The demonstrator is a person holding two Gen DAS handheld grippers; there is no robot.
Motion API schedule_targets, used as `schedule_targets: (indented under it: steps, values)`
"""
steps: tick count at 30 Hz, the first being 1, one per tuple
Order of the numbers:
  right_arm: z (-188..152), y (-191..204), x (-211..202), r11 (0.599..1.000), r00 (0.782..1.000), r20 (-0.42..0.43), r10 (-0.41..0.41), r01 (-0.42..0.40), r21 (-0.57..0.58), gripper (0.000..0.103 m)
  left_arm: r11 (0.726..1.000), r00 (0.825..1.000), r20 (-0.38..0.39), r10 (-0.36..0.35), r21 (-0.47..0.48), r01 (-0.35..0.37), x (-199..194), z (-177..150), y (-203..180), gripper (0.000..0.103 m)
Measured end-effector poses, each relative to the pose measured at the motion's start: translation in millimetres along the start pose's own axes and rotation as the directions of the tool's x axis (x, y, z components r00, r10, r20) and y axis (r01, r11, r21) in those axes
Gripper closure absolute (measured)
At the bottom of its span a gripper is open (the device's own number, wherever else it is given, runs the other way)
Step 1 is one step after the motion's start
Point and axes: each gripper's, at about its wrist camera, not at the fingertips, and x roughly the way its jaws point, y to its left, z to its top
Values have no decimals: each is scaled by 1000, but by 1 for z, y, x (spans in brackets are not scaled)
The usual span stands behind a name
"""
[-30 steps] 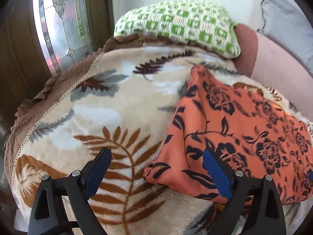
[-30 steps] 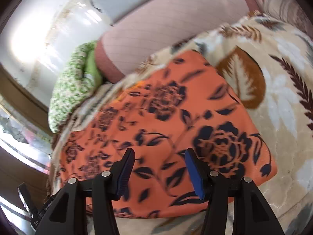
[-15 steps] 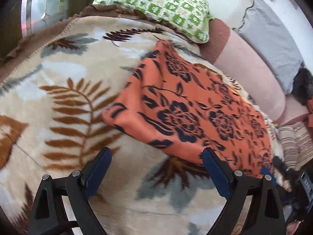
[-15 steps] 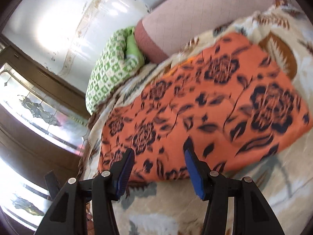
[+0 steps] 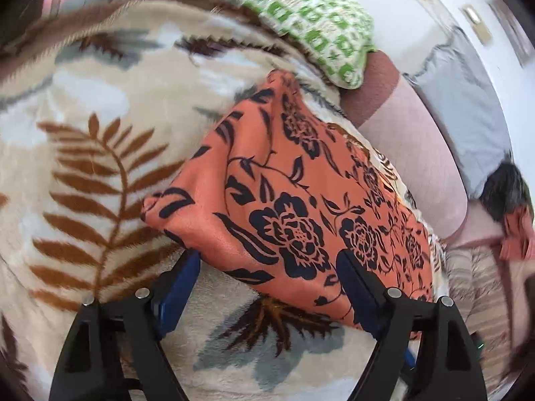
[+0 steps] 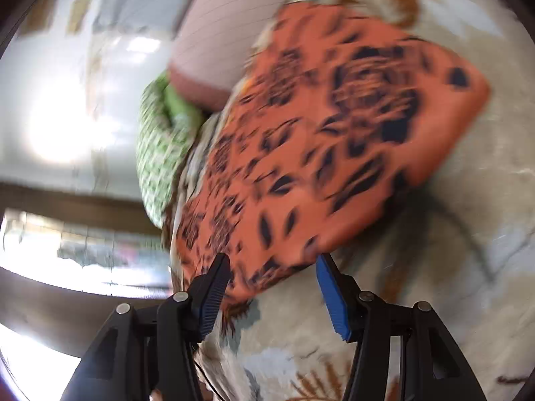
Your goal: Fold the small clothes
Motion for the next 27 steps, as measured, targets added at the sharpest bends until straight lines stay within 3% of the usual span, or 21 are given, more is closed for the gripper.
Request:
schedule_targets:
  steps: [4,7,11,16,19,27]
  values:
    - [18,-19,0,995,999,23,-24,22,95,42,1000,1000,-29,4,-21,-5,14,8,2,17]
    - [30,-21,5,994,999,34,-38,34,107,42,1000,999,-46,1,-5,-1,21,14,-2,12]
    - [44,-20,13,994,998,58,-37,30,108,41,1000,999,-45,5,11,-5,26,18,-5,12]
    - [54,-22,16,994,996,90,-3,-7,107,40,999,999,-35,-39,-15,38,27,23,-2,12]
    - [57,-21,18,995,996,86,-4,-5,104,40,1000,999,-49,-6,9,6,24,21,0,24]
    - [57,-23,17,995,997,71,-4,-3,102,40,996,996,-73,53,71,-48,23,15,-3,20]
